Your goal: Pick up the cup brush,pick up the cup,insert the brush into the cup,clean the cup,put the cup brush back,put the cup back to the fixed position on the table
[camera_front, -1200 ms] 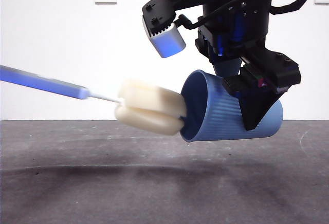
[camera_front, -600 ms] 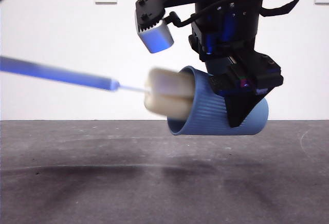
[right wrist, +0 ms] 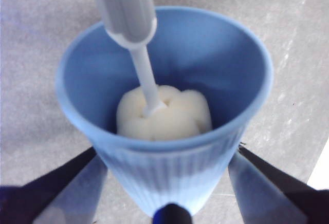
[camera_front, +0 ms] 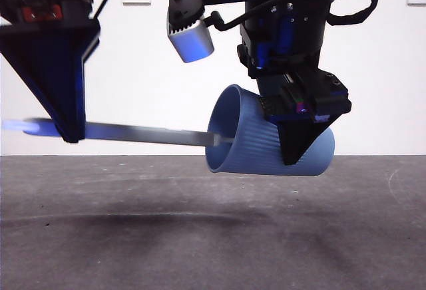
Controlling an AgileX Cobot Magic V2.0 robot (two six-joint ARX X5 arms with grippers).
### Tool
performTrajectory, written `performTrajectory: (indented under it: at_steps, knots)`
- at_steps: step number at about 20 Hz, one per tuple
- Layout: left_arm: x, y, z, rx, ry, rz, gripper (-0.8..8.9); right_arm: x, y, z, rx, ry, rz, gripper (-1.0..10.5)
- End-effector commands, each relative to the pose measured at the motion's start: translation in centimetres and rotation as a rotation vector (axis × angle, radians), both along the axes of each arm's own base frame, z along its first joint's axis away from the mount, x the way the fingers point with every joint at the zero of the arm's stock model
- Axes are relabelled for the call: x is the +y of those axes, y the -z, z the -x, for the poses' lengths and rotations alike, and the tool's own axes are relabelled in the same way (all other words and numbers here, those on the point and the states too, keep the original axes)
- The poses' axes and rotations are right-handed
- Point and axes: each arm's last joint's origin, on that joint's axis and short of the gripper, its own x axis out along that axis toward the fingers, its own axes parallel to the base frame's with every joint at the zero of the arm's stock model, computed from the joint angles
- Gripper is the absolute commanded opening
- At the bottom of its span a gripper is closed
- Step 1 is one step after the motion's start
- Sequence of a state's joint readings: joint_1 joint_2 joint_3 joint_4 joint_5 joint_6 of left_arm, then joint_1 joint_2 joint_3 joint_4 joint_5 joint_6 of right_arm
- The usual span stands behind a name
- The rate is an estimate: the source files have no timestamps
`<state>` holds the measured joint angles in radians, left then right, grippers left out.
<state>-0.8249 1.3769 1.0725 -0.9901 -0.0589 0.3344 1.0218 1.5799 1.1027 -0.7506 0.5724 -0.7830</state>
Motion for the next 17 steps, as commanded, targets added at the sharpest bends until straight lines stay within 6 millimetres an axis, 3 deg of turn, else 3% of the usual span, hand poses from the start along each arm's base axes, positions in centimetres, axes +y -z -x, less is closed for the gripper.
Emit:
performTrajectory:
  at_steps: [1,5,11,14,17]
  knots:
    - [-0.4,0.1,-0.3,-0.012,-0.022,0.042,-0.09,0.5,-0.1,0.3,0.000,-0.013,-0.038,-0.1]
    - [1.4,-0.3,-0.1,0.003,-0.097,-0.054,-0.08,-0.2,0.0,0.0,-0.004,0.059,-0.016,-0.1]
    - [5.7,-3.5,1.4,-0.037,-0.215,0.002,-0.08,-1.4,-0.6,-0.9,-0.009,0.167,-0.069,-0.1]
    - [7.5,-4.7,2.5,-0.053,-0.286,0.035,-0.08,-2.4,-2.0,-1.2,-0.043,0.252,-0.175,-0.1]
    - [8.3,-5.6,3.1,-0.085,-0.389,0.158,-0.09,-3.7,-4.7,-1.2,-0.114,0.379,-0.390,-0.1]
